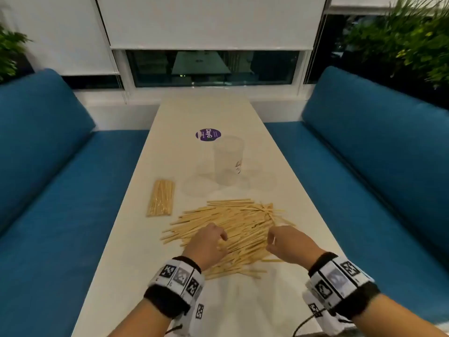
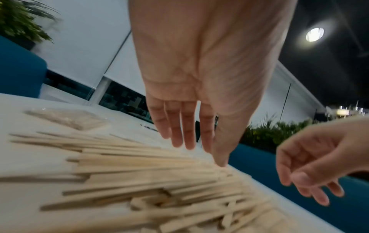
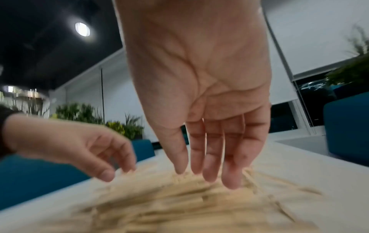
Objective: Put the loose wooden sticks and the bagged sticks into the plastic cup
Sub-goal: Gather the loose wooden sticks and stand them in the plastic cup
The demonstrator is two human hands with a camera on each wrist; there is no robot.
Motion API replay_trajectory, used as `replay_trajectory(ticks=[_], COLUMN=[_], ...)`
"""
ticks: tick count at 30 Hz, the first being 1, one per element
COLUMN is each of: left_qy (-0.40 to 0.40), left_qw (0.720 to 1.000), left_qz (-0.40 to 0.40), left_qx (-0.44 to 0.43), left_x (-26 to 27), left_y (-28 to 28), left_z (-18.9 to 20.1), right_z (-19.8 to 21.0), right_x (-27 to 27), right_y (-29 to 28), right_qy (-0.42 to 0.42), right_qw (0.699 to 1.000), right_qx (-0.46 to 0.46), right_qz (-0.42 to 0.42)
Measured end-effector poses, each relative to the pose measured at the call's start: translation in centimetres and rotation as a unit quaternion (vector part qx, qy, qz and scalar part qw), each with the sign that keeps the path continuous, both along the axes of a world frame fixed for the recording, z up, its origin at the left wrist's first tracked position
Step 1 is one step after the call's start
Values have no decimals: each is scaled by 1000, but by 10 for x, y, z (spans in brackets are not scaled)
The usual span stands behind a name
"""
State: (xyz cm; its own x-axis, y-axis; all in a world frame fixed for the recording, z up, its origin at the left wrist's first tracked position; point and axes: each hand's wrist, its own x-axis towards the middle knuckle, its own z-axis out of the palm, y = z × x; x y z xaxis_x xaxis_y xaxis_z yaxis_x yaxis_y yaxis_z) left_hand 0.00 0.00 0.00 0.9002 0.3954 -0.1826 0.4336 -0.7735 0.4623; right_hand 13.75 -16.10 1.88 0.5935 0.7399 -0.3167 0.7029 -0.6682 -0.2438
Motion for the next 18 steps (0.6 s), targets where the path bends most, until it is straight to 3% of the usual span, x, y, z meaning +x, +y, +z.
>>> replay_trajectory(ticks=[7, 10, 18], left_qy=[88, 80, 12], left_qw=[994, 992, 998], left_qz=[31, 40, 39], left_qx=[62, 84, 57], left_x=[32, 33, 23], left_y=[-7, -2, -2], left_z=[-21, -24, -25], right_z=[-33, -41, -38], right_x=[6, 3, 2], right_y=[19, 28, 37], right_qy=[-75, -108, -224], right_qw=[990, 978, 956], right_qx=[47, 40, 27], right_qz=[111, 173, 188])
